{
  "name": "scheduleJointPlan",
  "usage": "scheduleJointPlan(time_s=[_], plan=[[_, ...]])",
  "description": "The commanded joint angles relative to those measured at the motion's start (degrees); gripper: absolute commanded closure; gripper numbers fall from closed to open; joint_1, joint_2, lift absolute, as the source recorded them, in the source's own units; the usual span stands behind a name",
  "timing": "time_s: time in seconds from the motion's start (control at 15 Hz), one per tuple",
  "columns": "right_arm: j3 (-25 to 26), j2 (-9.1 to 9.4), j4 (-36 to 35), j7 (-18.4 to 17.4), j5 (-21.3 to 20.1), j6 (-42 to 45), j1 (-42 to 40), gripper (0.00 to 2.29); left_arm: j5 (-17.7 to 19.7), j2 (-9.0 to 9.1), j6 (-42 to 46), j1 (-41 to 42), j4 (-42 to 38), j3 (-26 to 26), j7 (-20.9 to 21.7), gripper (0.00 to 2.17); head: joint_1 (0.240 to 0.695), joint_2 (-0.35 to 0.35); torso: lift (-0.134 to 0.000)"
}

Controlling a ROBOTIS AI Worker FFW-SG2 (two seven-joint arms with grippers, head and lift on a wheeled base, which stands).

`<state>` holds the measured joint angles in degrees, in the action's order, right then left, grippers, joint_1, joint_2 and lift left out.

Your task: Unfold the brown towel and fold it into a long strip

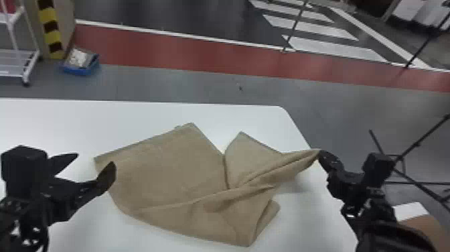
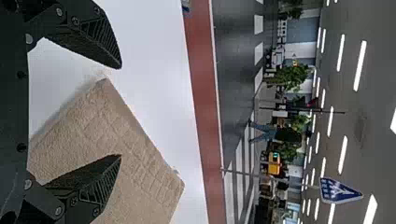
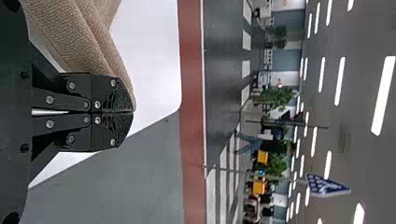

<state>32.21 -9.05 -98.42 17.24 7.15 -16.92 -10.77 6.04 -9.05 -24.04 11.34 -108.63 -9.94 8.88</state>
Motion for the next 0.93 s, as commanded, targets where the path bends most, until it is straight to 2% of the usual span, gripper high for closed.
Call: scheduleJointPlan(time_s=[0.0,0.2,0.27,0.53,0.67,0.87], plan=[[0.5,0.44,1.4,-0.1,0.4,0.4,-0.2,1.42,-0.3,0.09,0.5,-1.0,2.0,-0.2,0.1,0.23,0.695,-0.350,-0.123],[-1.7,1.23,0.0,0.0,0.4,2.4,-2.1,1.42,-1.4,0.53,3.5,-5.4,8.5,-1.3,-0.5,0.28,0.695,-0.350,-0.123],[-2.7,1.23,-0.7,0.2,0.4,2.5,-2.8,1.42,-1.4,0.44,3.9,-6.3,9.8,-1.3,-0.5,0.37,0.695,-0.350,-0.123],[-4.4,1.23,-2.8,0.2,0.1,4.0,-4.3,1.42,-1.6,0.26,2.6,-7.9,11.1,-1.3,0.5,0.42,0.695,-0.350,-0.123],[-4.5,1.23,-2.8,0.2,0.1,4.3,-4.4,1.42,-1.7,0.09,1.9,-8.0,11.7,-1.3,0.7,0.67,0.695,-0.350,-0.123],[-4.7,1.23,-2.7,0.2,0.0,4.3,-4.1,1.42,-1.6,0.09,1.1,-8.1,12.7,-1.1,1.9,0.67,0.695,-0.350,-0.123]])
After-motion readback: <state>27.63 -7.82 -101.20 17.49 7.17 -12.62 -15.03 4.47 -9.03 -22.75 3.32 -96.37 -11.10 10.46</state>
